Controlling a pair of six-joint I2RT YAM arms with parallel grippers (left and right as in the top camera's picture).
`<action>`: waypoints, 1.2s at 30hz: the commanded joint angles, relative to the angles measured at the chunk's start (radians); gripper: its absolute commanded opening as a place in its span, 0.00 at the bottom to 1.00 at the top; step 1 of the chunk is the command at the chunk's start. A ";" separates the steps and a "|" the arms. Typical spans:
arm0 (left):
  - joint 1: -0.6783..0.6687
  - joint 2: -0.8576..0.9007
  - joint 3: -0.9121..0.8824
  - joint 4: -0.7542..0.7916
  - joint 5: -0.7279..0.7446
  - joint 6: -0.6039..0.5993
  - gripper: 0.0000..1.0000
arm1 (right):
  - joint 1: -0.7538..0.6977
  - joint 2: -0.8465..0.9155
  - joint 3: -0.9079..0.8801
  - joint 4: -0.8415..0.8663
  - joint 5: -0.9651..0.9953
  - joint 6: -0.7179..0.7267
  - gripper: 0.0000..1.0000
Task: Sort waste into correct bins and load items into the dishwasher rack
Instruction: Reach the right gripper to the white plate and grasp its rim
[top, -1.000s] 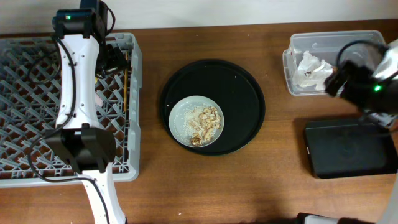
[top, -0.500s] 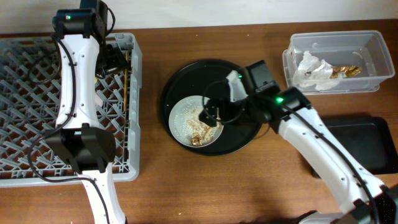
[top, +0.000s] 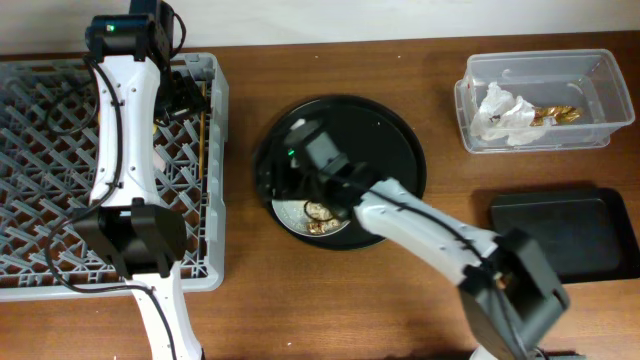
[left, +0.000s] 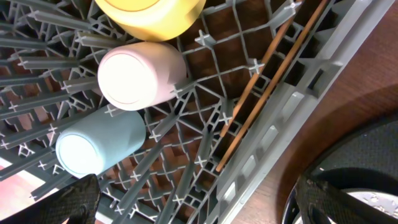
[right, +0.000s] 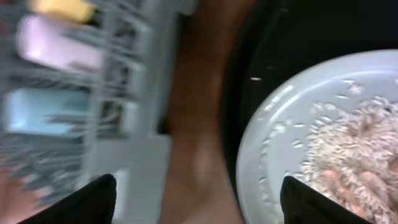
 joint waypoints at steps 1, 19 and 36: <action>-0.002 0.004 -0.002 -0.001 -0.011 -0.009 0.99 | 0.043 0.079 0.080 -0.027 0.235 0.026 0.84; -0.001 0.004 -0.002 -0.002 -0.011 -0.009 0.99 | 0.166 0.374 0.426 -0.340 0.591 0.198 0.49; 0.000 0.004 -0.002 -0.001 -0.011 -0.009 0.99 | 0.165 0.463 0.426 -0.393 0.595 0.198 0.14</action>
